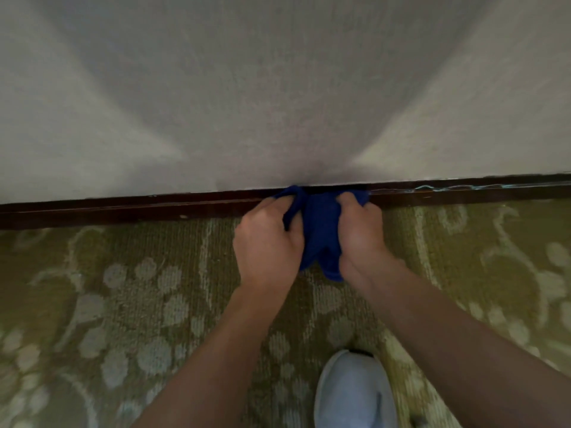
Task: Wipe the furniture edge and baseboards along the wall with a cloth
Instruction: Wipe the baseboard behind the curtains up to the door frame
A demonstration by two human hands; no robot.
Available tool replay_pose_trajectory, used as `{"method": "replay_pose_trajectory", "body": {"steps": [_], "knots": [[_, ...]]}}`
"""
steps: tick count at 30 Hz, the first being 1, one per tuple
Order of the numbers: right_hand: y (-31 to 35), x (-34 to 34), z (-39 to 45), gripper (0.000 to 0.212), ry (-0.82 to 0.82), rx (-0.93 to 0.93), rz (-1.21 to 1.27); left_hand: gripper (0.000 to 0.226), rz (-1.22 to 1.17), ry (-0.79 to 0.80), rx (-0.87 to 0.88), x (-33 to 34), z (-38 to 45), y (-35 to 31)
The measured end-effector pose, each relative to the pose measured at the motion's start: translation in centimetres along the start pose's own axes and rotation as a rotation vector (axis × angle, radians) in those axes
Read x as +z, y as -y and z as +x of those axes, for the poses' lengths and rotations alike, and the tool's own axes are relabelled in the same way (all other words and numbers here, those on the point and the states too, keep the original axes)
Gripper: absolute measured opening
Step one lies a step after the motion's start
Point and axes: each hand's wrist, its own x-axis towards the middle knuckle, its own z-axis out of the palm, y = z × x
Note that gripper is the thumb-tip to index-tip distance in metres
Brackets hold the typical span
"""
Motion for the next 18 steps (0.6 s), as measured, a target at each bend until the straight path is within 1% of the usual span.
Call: {"method": "replay_pose_trajectory", "body": {"steps": [2, 3, 4, 5, 6, 7, 8, 10, 11, 12, 14, 15, 17, 18], "knots": [[-0.8, 2.2, -0.6, 0.017, 0.043, 0.012, -0.033, 0.018, -0.023, -0.086, -0.094, -0.9, -0.3, 1.4], [-0.9, 3.3, -1.2, 0.024, 0.073, 0.020, -0.068, 0.019, -0.023, -0.137, -0.144, -1.4, -0.5, 2.0], [-1.0, 4.0, -1.5, 0.038, 0.110, 0.031, -0.116, 0.020, -0.004, -0.178, -0.182, -1.7, -0.7, 2.5], [-1.1, 4.4, -1.7, 0.051, 0.138, 0.050, -0.156, 0.020, 0.018, -0.197, -0.201, -1.8, -0.9, 2.7], [-1.0, 4.2, -1.6, 0.058, 0.149, 0.063, -0.174, 0.020, 0.028, -0.201, -0.199, -1.6, -0.9, 2.7], [-0.7, 3.5, -1.3, 0.056, 0.134, 0.071, -0.165, 0.019, 0.021, -0.187, -0.173, -1.2, -0.8, 2.2], [-0.1, 2.6, -1.1, 0.050, 0.109, 0.081, -0.154, 0.018, 0.008, -0.157, -0.127, -0.5, -0.7, 1.4], [1.2, 0.0, -0.2, 0.024, 0.034, 0.063, -0.117, 0.016, -0.005, -0.059, -0.016, 0.8, -0.4, -0.8], [1.8, -1.2, 0.1, 0.013, 0.003, 0.043, -0.090, 0.015, -0.004, -0.013, 0.013, 1.2, -0.3, -1.7], [2.2, -2.1, 0.4, 0.009, -0.011, 0.032, -0.067, 0.013, -0.014, 0.020, 0.000, 1.6, -0.1, -2.2], [2.6, -2.8, 0.8, 0.009, -0.051, 0.011, -0.026, 0.012, -0.108, 0.026, -0.105, 1.8, -0.2, -2.5], [2.3, -2.3, 1.2, 0.011, -0.072, 0.008, -0.024, 0.012, -0.178, -0.009, -0.166, 1.5, -0.4, -2.2], [1.2, -0.4, 1.3, 0.016, -0.071, 0.019, -0.043, 0.011, -0.282, -0.138, -0.307, 0.1, -0.8, -1.3], [0.5, 1.0, 1.2, 0.015, -0.043, 0.030, -0.075, 0.010, -0.310, -0.216, -0.394, -0.4, -1.0, -0.5]]}}
